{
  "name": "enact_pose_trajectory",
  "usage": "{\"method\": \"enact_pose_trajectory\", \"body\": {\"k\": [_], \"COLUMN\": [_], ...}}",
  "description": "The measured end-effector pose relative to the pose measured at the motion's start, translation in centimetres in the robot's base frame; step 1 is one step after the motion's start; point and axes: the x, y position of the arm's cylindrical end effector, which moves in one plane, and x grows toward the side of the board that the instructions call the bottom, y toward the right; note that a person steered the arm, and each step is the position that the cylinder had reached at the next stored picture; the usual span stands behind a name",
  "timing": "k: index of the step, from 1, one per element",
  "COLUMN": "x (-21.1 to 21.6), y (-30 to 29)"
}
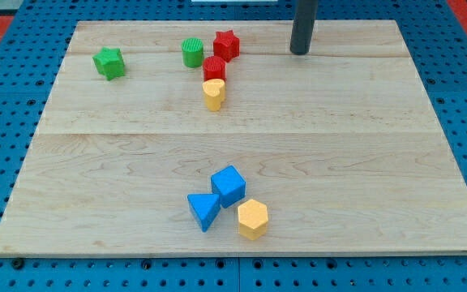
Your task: Slide the green circle towards the top left
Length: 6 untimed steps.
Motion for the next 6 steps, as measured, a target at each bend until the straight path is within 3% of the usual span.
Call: {"method": "enact_pose_trajectory", "body": {"k": [2,5,6], "x": [0.0,-4.7,-5.0], "y": [-12.9,-28.4,-28.5]}}
